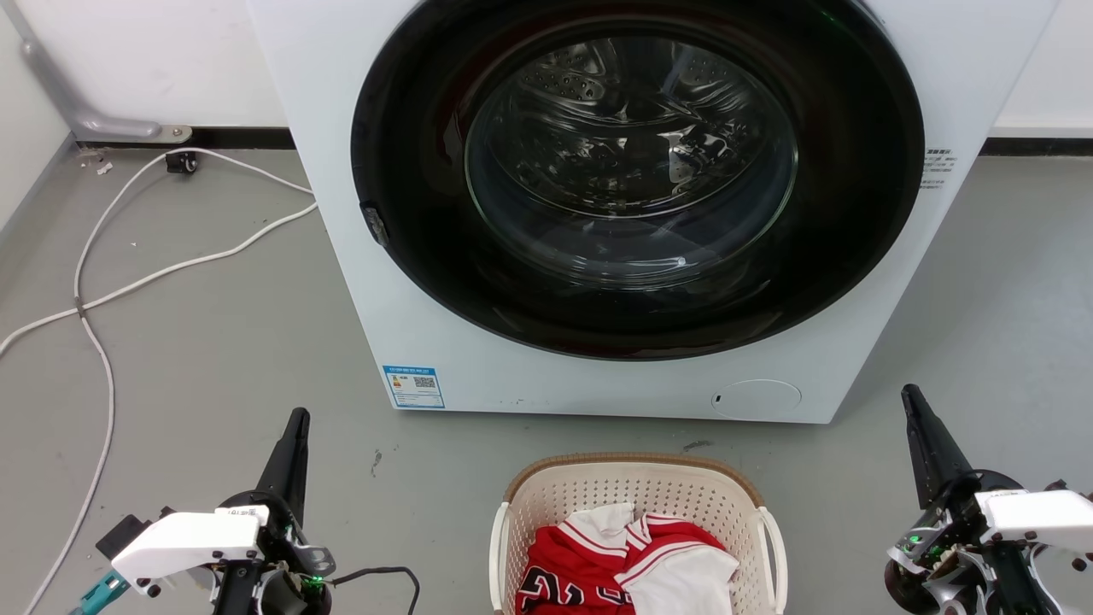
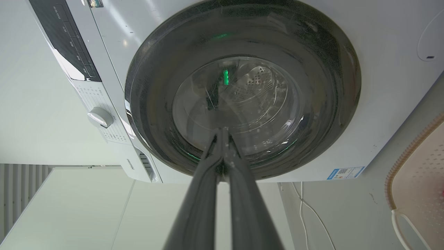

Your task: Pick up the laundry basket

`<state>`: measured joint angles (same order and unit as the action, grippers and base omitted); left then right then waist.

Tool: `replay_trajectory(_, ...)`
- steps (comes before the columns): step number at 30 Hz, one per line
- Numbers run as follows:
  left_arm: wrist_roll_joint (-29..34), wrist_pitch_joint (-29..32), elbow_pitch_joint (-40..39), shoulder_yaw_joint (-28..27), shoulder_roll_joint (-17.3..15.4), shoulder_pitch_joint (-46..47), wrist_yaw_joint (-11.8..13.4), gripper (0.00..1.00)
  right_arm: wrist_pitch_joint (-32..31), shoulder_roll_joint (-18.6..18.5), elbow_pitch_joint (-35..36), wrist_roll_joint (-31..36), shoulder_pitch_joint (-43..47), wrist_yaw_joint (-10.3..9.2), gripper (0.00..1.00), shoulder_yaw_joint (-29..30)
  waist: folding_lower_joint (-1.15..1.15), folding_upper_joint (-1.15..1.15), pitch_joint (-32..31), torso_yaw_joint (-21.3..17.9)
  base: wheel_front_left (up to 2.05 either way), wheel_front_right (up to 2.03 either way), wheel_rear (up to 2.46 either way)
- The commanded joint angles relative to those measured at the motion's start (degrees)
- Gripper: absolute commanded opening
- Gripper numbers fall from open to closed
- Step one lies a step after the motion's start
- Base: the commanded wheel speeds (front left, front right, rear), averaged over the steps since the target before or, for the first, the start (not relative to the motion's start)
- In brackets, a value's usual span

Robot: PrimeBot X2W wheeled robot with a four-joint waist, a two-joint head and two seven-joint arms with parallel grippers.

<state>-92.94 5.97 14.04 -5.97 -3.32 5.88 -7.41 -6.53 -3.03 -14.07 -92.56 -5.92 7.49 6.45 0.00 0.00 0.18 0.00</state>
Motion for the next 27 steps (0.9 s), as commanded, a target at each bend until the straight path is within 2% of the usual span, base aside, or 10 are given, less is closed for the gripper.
replay_trajectory(1,0.1,0.3,0.1,-0.2,0.0,0.6,-0.2,0.0,-0.2,0.1,0.0,0.2,-0.6,0.0,0.0,0.1,0.0,0.0,0.0,0.0,0.0,0.0,0.0)
replay_trajectory(27,0.3,0.3,0.1,-0.4,0.2,0.6,-0.3,0.0,-0.2,0.2,0.0,0.3,-0.6,0.0,0.0,0.1,0.0,0.0,0.0,0.0,0.0,0.0,0.0)
